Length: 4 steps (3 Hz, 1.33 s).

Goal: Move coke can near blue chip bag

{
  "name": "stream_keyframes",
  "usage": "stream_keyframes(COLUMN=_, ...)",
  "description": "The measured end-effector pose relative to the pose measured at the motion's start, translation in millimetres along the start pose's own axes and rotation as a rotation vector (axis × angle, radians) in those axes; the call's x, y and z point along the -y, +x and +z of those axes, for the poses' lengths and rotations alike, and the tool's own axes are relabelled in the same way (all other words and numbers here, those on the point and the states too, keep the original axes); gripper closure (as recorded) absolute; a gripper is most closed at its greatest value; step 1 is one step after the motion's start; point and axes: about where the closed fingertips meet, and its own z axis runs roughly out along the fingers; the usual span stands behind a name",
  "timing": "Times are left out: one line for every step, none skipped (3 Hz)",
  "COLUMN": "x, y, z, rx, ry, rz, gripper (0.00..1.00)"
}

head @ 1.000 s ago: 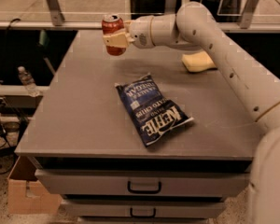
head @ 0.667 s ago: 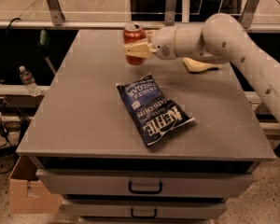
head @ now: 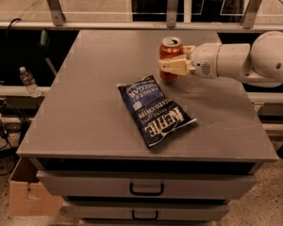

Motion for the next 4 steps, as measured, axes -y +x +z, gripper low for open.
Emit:
stream_keyframes(x=-15.5, y=13.1, z=-21.4, rx=-0.025, ry=-0.016, rz=0.018, gripper=1.0)
stream_keyframes(x=-34.6, y=16.4, z=-26.1, rx=-0.046, ry=-0.082, rz=0.006, gripper=0.84)
stream_keyframes(x=-56.1, y=14.6, z=-16.3, rx=-0.064, ry=-0.173, rz=-0.03, gripper=0.6)
stream_keyframes(x=-67.2, y=15.2, z=-6.4, rx=-0.076, ry=-0.23, rz=-0.056, gripper=0.37)
